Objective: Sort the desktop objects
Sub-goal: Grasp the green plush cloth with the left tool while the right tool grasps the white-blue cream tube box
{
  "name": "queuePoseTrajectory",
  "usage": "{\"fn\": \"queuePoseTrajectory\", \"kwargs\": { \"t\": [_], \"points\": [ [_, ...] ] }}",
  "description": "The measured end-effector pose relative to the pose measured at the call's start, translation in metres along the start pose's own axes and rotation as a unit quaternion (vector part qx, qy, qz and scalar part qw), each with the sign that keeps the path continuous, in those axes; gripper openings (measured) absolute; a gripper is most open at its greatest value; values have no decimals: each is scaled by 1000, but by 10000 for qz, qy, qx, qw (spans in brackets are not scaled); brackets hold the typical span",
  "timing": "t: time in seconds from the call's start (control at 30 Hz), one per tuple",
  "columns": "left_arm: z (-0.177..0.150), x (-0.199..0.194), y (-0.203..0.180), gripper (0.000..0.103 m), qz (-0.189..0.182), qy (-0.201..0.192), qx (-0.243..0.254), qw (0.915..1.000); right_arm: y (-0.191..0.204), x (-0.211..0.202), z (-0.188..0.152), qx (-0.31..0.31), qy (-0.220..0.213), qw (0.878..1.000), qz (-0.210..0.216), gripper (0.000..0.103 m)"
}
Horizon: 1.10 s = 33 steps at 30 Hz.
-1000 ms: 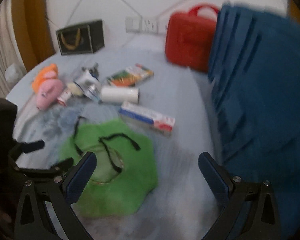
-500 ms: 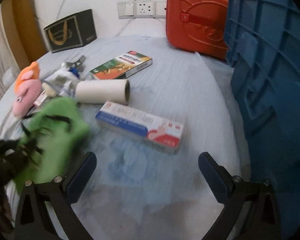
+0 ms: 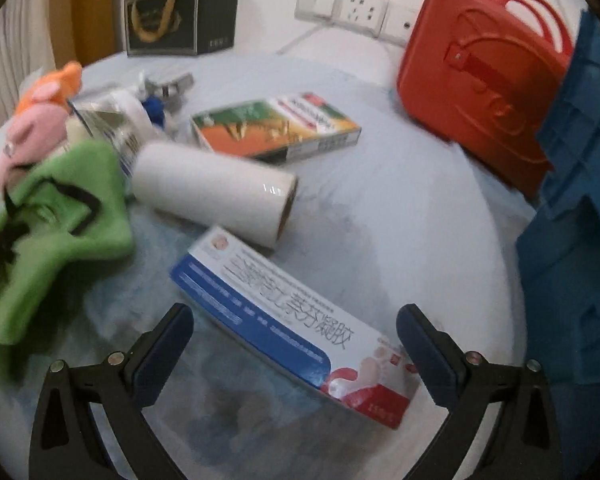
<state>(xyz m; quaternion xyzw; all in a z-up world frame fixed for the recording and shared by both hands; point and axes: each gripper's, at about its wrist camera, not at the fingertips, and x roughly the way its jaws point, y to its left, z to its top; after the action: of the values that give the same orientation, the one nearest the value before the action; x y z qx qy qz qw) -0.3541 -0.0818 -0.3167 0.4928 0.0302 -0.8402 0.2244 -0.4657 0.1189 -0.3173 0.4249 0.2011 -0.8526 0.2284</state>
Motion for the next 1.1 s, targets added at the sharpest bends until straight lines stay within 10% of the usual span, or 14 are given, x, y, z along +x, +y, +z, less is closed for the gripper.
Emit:
{"fn": "queuePoseTrajectory", "kwargs": {
  "t": [0.23,0.4,0.87,1.1],
  "points": [
    [-7,-5,0,23,-131,47,-84,9999,-12,-3,-10,668,362,9963,411,96],
    [-24,-18,-6,23,-273,151,-119,9994,13,-24,-17,778,564,9931,672,62],
    [-25,-18,-10,25,-291,161,-213,9992,40,-19,-15,470,388,9968,525,63],
    [-30,-28,-8,15,-417,90,-138,9990,48,-27,-20,401,352,9974,493,39]
  ]
}}
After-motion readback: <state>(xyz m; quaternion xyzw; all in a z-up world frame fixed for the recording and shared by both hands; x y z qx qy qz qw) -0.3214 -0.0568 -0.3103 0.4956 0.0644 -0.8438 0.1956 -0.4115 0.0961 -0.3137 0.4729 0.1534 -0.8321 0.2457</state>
